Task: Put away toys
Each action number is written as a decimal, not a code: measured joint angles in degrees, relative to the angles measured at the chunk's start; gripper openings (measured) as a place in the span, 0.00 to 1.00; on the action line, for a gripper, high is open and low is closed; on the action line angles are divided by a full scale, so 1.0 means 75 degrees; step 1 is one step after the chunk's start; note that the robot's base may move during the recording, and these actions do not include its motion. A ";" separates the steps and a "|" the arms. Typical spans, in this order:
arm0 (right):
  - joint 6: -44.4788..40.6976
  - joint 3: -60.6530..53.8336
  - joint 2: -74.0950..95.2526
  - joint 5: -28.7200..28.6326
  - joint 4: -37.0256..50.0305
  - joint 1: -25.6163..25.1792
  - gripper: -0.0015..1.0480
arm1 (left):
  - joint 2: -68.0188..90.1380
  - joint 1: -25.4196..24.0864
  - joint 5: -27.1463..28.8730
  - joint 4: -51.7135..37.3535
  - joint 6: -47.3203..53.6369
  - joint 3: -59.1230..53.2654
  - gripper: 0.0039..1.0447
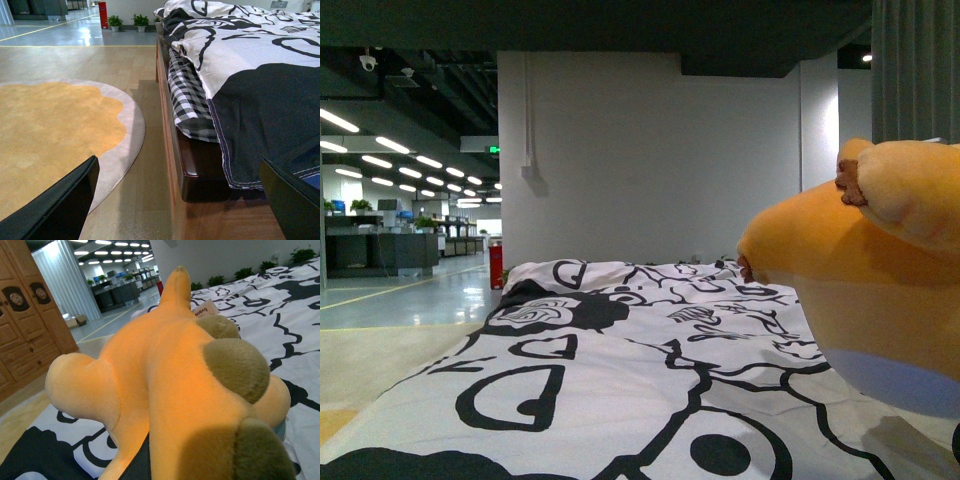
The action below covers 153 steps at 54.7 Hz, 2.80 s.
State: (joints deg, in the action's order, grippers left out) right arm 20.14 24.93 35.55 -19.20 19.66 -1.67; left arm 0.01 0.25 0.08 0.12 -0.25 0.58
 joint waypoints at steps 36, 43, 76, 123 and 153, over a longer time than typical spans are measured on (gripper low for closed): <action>-0.1702 -0.0711 -0.0519 0.2422 -0.1026 0.0283 0.07 | 0.0000 0.0000 0.0003 0.0003 0.0000 0.0000 0.94; -0.2215 -0.1209 -0.0877 0.2422 -0.0895 0.0254 0.07 | 0.0000 0.0000 -0.0009 0.0003 0.0000 0.0000 0.94; -0.2468 -0.2544 -0.2311 0.2477 -0.0845 0.0248 0.07 | 0.0000 0.0000 -0.0006 0.0003 0.0000 0.0000 0.94; -0.2527 -0.3212 -0.4695 0.2527 -0.2573 0.0242 0.07 | 0.0000 0.0000 -0.0003 0.0000 0.0000 0.0000 0.94; -0.2562 -0.3212 -0.4707 0.2527 -0.2579 0.0242 0.07 | 0.0000 0.0000 -0.0006 0.0003 0.0000 0.0000 0.94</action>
State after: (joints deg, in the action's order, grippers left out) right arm 0.93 0.84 0.25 -0.25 0.32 0.14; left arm 0.01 0.25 0.03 0.14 -0.25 0.58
